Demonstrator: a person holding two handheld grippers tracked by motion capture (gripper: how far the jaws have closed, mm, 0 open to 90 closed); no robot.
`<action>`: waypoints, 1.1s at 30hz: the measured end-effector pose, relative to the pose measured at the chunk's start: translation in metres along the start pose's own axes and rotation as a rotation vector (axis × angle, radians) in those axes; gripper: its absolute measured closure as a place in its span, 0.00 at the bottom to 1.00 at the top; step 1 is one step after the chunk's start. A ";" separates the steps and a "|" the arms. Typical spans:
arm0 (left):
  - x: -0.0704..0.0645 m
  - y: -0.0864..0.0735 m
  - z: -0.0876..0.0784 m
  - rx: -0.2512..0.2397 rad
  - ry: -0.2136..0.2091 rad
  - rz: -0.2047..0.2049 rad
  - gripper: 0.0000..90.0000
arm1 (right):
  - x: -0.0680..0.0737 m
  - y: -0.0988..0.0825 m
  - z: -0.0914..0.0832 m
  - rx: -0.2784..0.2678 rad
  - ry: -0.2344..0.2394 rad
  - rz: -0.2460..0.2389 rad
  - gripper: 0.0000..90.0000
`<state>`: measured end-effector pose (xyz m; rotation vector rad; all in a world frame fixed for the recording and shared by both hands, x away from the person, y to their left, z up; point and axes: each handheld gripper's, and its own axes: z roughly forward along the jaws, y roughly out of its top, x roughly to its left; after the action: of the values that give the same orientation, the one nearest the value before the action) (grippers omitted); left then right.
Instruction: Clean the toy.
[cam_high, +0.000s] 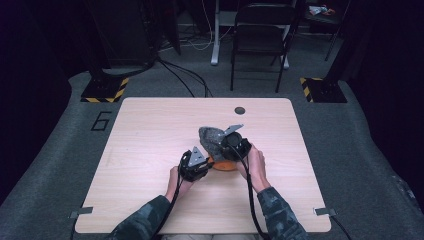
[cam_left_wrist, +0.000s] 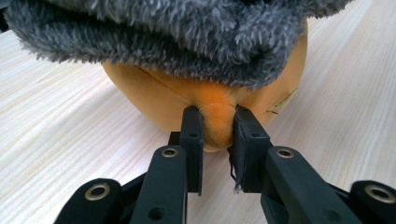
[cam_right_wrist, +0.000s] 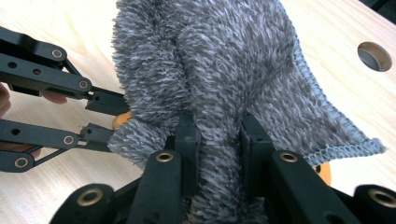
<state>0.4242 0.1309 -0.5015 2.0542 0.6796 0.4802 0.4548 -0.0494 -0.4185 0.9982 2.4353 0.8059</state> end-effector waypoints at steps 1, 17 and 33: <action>0.000 0.000 0.000 0.000 0.000 0.000 0.85 | -0.001 0.000 -0.001 0.002 0.004 0.002 0.81; 0.002 -0.001 0.001 -0.013 -0.045 -0.005 0.85 | -0.038 -0.022 -0.014 0.030 -0.003 0.125 0.81; 0.003 -0.002 0.001 -0.013 -0.052 0.006 0.84 | -0.092 -0.068 -0.003 0.063 0.066 0.375 0.79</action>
<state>0.4263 0.1328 -0.5036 2.0506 0.6378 0.4323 0.4803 -0.1567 -0.4468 1.5029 2.3732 0.8959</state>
